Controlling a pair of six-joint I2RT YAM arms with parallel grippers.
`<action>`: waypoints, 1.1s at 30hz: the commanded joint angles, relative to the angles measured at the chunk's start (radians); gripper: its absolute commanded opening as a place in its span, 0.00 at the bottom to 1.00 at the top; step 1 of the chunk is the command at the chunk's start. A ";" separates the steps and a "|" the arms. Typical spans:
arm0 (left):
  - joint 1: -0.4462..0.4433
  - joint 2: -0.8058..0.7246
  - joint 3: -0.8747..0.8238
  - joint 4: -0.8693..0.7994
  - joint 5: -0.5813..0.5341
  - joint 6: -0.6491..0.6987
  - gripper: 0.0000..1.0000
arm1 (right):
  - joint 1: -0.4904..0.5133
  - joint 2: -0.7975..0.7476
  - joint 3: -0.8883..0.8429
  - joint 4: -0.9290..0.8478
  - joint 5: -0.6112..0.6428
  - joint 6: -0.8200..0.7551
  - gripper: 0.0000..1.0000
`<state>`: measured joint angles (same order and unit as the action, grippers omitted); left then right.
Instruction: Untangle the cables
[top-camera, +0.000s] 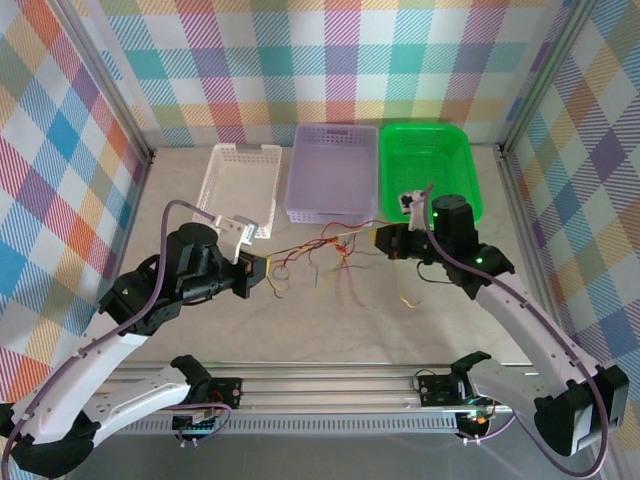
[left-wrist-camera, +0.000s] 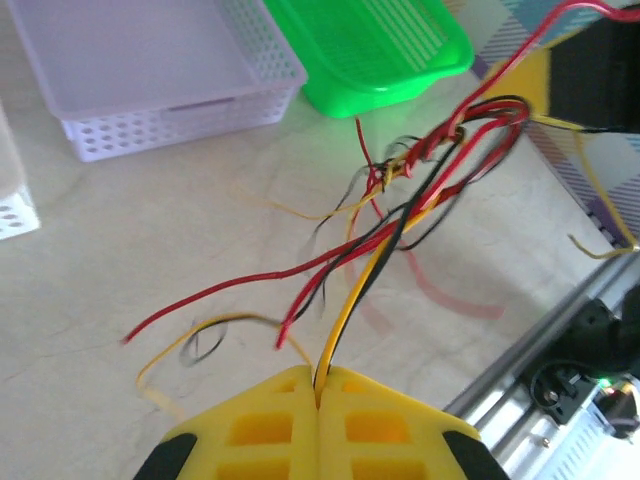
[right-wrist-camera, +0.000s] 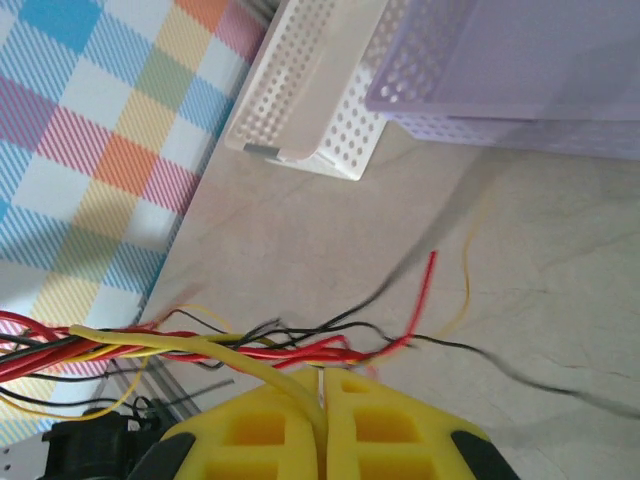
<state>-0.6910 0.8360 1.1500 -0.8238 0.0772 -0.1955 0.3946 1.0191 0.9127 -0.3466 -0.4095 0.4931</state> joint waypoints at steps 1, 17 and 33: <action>0.047 -0.011 0.066 -0.158 -0.154 0.048 0.00 | -0.107 -0.041 -0.016 -0.084 0.094 0.036 0.00; 0.136 0.012 0.180 -0.284 -0.450 0.006 0.00 | -0.487 -0.145 -0.009 -0.235 -0.012 0.053 0.00; 0.216 0.022 0.145 -0.268 -0.510 -0.034 0.00 | -0.597 -0.342 0.138 -0.401 0.208 0.065 0.00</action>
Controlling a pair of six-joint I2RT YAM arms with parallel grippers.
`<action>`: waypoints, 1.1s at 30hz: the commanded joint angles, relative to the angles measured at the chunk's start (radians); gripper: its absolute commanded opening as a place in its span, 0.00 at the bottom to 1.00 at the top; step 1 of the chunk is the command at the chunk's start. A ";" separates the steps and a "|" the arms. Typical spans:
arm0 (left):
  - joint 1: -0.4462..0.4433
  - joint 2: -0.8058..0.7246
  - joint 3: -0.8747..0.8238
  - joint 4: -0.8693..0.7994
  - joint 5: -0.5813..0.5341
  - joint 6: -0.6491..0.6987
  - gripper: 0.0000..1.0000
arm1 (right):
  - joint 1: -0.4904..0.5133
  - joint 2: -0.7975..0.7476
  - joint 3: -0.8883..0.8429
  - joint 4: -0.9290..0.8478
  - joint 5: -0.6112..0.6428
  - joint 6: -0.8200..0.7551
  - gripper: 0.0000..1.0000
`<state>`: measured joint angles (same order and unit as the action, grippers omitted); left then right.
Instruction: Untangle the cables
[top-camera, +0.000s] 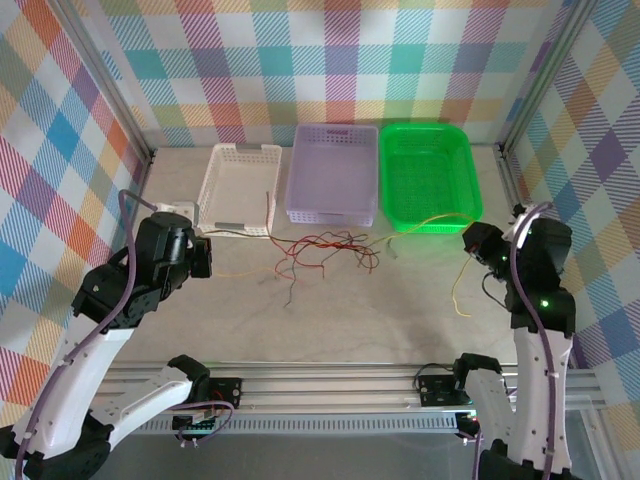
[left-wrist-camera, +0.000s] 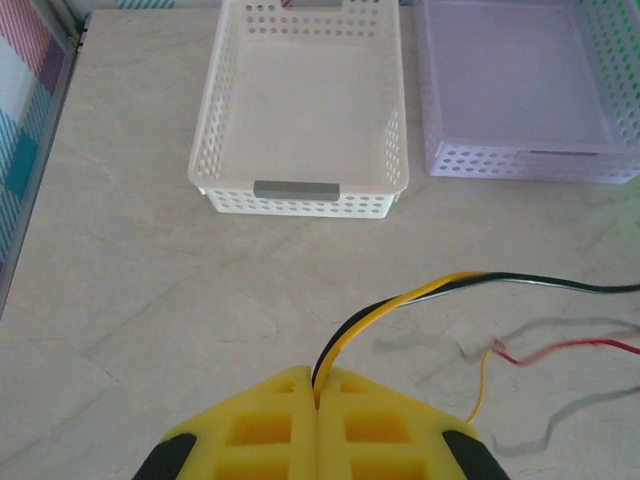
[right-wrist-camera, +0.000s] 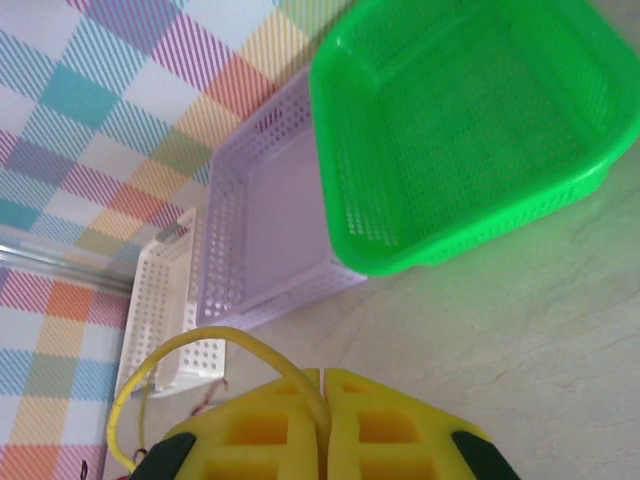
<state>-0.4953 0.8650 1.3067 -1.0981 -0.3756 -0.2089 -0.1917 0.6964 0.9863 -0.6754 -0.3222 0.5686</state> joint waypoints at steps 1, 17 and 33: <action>0.028 -0.012 -0.016 0.006 -0.070 -0.026 0.00 | -0.012 -0.018 0.076 -0.093 0.147 -0.013 0.00; 0.110 -0.098 -0.116 0.029 -0.212 -0.102 0.00 | -0.026 -0.031 0.244 -0.304 0.453 0.026 0.00; 0.179 -0.111 -0.241 0.140 0.036 -0.180 0.00 | -0.026 -0.043 0.264 -0.255 0.337 0.051 0.00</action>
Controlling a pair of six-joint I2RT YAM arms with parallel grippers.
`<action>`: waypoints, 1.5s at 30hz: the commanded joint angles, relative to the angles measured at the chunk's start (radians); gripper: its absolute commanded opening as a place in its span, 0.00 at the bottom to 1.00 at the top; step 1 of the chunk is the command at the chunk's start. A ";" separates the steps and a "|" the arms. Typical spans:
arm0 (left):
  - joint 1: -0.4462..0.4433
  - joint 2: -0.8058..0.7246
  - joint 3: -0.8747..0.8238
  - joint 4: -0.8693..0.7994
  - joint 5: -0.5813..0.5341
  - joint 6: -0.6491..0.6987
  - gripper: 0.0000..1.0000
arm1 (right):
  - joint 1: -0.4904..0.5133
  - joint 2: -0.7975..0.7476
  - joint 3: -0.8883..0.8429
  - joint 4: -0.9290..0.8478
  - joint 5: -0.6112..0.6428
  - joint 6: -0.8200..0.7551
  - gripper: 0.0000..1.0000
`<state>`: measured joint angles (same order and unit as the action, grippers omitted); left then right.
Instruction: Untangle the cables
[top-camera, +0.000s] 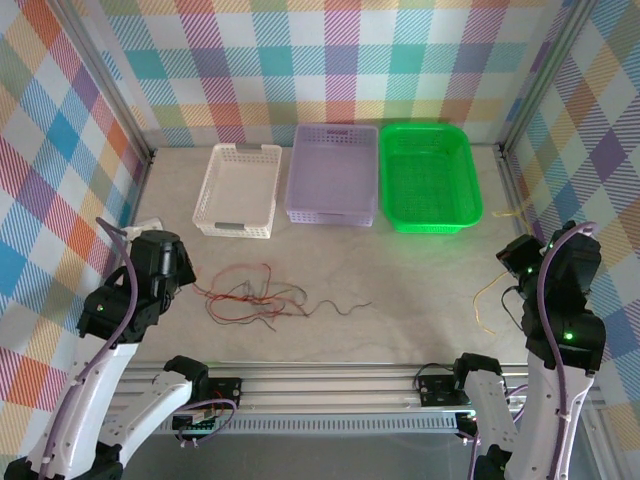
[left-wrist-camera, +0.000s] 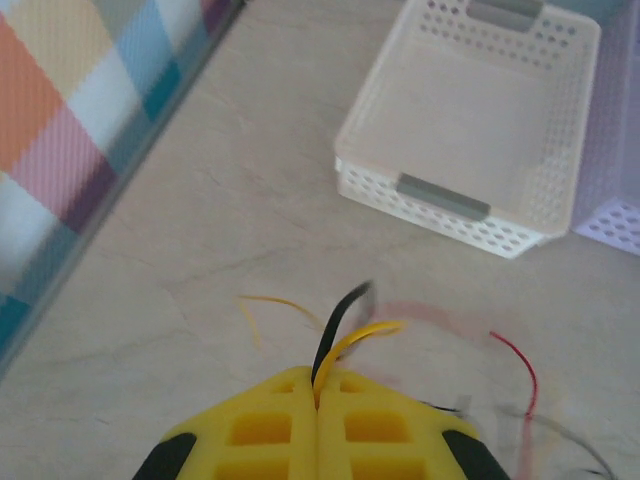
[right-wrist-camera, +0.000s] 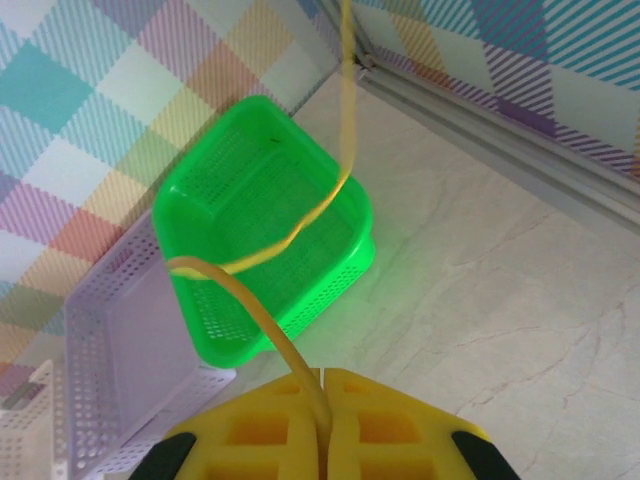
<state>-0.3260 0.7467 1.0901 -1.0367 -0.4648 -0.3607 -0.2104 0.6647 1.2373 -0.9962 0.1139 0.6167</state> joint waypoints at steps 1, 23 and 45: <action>0.010 0.021 -0.031 0.095 0.170 -0.034 0.00 | -0.007 -0.003 0.014 0.081 -0.142 -0.001 0.00; -0.224 0.238 0.068 0.468 0.566 0.064 0.00 | 0.018 0.341 0.047 0.343 -0.436 0.032 0.00; -0.275 0.294 0.024 0.558 0.625 0.138 0.00 | 0.144 1.172 0.526 0.367 -0.110 -0.018 0.00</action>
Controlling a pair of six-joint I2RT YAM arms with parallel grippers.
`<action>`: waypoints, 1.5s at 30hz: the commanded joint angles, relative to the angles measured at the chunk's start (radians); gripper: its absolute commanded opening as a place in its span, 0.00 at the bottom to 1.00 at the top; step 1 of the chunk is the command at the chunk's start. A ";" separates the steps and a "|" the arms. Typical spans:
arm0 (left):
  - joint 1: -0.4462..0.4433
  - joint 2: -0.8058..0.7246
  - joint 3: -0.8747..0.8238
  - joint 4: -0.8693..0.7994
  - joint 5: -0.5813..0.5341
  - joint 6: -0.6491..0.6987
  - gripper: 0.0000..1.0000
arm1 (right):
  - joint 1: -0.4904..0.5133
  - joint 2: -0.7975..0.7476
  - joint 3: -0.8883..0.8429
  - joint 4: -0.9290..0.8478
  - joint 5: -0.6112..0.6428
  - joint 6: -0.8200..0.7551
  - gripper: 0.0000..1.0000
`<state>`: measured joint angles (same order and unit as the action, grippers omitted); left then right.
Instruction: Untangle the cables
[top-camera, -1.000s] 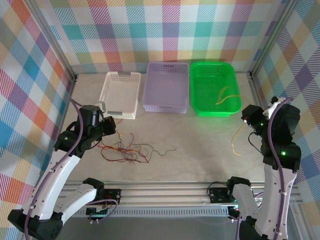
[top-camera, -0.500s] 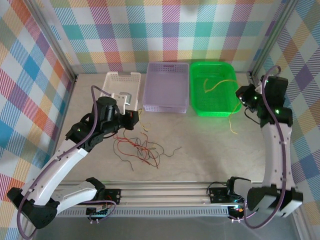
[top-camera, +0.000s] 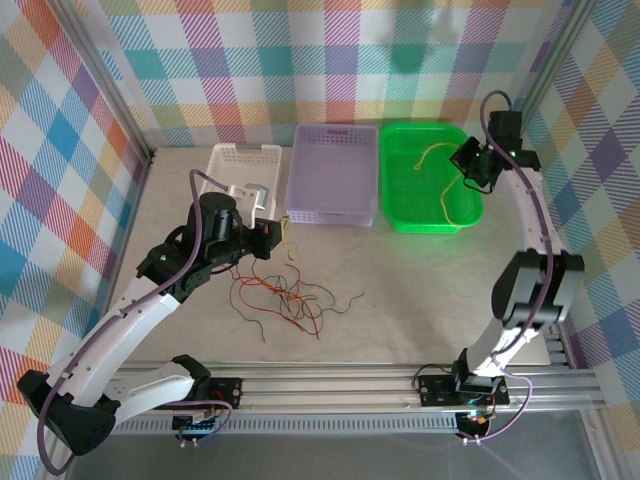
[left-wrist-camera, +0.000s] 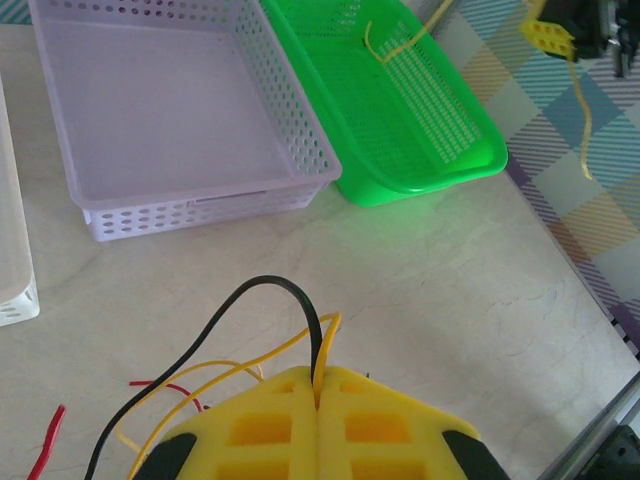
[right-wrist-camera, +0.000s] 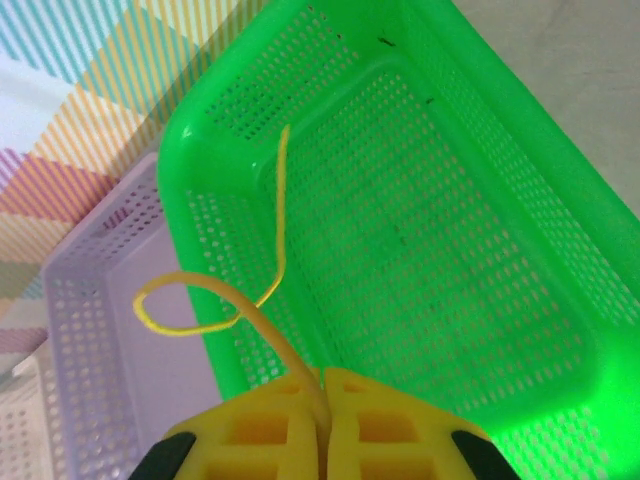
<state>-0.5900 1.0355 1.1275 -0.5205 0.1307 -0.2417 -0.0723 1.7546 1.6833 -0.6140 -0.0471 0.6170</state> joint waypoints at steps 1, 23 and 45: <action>-0.013 0.007 -0.015 0.042 0.033 0.018 0.00 | 0.008 0.126 0.120 -0.031 0.063 -0.019 0.00; -0.019 0.021 -0.035 0.040 0.059 0.027 0.00 | 0.084 0.718 0.866 -0.339 0.150 -0.166 0.03; -0.034 0.021 -0.032 0.035 0.077 0.025 0.00 | 0.088 0.591 0.859 -0.339 0.127 -0.191 0.54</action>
<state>-0.6083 1.0576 1.1007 -0.5163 0.1902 -0.2337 0.0078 2.4443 2.5153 -0.9428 0.0933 0.4290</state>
